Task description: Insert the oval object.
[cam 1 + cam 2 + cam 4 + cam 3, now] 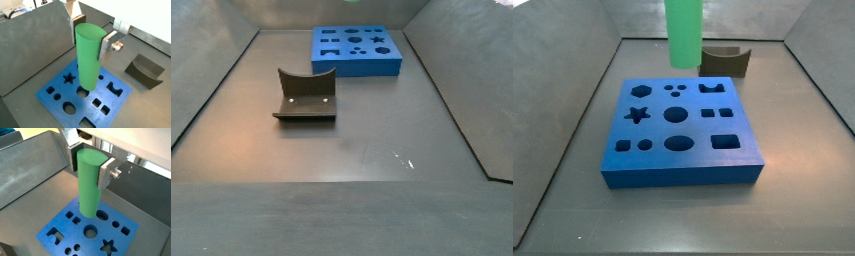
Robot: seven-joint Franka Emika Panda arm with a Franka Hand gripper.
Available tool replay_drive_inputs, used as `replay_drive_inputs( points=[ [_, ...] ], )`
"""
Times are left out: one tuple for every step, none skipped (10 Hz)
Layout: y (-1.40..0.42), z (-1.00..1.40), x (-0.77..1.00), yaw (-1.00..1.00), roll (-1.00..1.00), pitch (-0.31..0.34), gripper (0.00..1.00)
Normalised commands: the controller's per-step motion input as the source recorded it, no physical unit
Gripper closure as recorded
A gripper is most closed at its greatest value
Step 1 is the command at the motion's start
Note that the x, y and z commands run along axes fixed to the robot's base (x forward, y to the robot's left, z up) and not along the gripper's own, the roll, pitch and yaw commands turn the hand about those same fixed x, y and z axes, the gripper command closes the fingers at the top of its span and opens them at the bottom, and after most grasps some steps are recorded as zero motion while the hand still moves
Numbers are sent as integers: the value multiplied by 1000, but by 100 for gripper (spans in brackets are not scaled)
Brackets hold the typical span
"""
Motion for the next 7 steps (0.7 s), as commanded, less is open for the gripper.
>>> replay_drive_inputs(
  points=[
    [-303,-463,-240,174,0,-219,100],
    [-640,-903,-120,151,-24,-74,100],
    [-943,-980,0,137,29,0,100],
    [-1000,-966,0,126,50,-29,100],
    [-523,-606,54,51,0,-13,100],
    [-177,-326,43,0,0,-33,100],
    [-43,-337,80,-86,149,59,100]
  ],
)
